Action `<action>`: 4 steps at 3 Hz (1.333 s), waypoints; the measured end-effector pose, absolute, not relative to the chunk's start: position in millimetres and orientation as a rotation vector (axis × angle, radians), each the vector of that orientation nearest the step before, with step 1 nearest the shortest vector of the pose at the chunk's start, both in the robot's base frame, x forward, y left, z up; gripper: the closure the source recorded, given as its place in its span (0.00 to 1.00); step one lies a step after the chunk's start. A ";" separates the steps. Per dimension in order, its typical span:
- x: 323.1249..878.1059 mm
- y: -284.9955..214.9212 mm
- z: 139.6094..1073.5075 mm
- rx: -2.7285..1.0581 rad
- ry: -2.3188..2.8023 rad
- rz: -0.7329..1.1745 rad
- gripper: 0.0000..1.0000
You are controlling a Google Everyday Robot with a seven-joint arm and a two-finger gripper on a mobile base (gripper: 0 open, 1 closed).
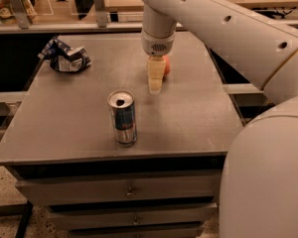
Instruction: Move apple near redbull can
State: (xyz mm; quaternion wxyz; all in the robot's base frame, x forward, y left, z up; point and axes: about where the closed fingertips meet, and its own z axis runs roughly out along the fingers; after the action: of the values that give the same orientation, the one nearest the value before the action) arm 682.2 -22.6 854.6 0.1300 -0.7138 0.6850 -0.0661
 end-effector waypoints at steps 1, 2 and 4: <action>686.0 -27.7 847.1 -2.066 2.006 -0.178 0.00; 688.4 -32.3 843.9 -2.054 2.014 -0.164 0.18; 686.6 -35.8 851.1 -2.045 1.985 -0.140 0.64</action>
Offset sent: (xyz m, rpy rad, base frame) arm 0.0083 -0.0167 -0.0093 0.0296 0.0150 -0.0296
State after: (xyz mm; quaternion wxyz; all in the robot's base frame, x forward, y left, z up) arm 686.6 -35.8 851.1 0.1436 -0.7093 0.6884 -0.0485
